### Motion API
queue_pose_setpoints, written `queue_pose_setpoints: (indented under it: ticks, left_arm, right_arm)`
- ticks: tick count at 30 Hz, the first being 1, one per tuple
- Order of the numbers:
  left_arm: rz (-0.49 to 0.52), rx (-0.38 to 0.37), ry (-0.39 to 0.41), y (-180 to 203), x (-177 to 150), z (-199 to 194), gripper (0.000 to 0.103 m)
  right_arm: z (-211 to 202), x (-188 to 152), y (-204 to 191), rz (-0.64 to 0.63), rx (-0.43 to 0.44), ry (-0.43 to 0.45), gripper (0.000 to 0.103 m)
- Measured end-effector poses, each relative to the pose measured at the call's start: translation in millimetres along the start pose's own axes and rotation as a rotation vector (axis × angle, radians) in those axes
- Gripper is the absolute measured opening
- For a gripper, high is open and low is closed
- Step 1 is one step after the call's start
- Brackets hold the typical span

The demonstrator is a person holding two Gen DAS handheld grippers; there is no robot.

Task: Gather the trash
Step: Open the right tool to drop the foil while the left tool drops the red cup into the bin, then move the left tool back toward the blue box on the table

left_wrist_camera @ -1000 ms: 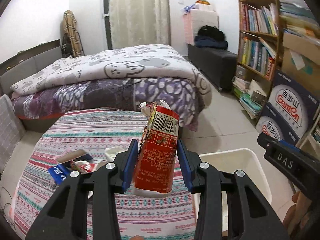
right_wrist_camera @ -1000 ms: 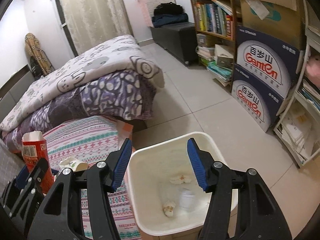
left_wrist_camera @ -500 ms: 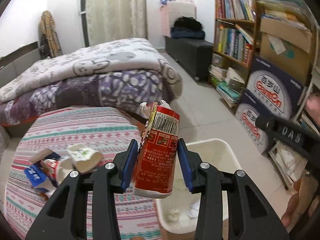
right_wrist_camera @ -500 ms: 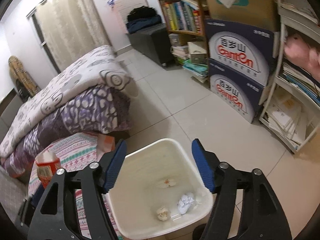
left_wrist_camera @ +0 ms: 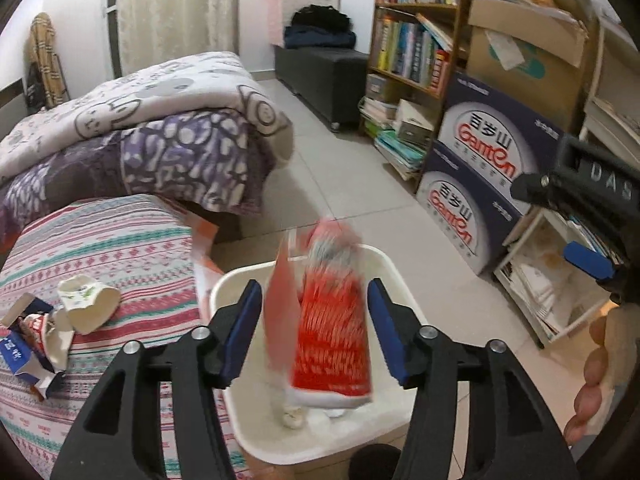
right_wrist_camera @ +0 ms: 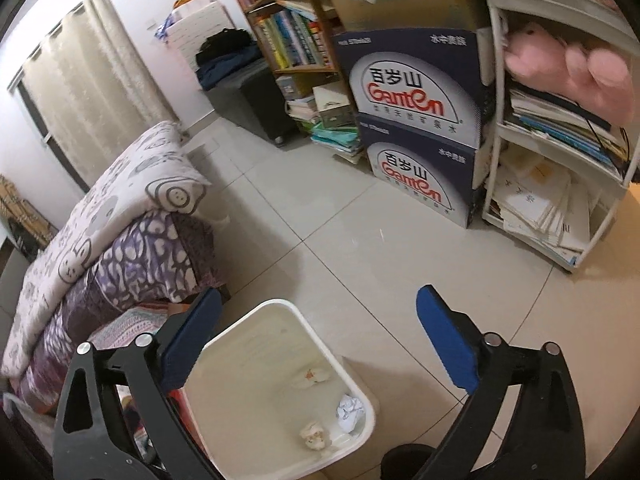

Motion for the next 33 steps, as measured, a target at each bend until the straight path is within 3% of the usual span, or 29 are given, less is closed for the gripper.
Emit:
queue_pose_setpoints:
  ticks: [9, 24, 33]
  left_arm:
    - [0.001, 0.010, 0.002, -3.7, -1.5, -0.2, 0.063]
    - [-0.107, 0.228, 0.174, -80.9, 19.3, -44.9, 0.067]
    - [-0.203, 0.358, 0.217, -141.9, 23.7, -66.8, 0.068]
  right_arm:
    - [-0.9, 0.2, -14.4, -0.006, 0.033, -0.004, 0.095]
    - [-16.6, -16.0, -89.9, -0.188, 0.012, 0.085, 0.095]
    - [-21.5, -32.9, -140.7, -0.248, 0.043, 0.109, 0.095]
Point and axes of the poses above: each gripper's, at about its wrist camera, not at the fingertips, and z roughly the way its jaws point, y to its right, x to its top, the point moved 3 cm from there along z, roughly the way its jaws point, and after that the axes turned 11 degrees about -z, right-handed, at the moved point
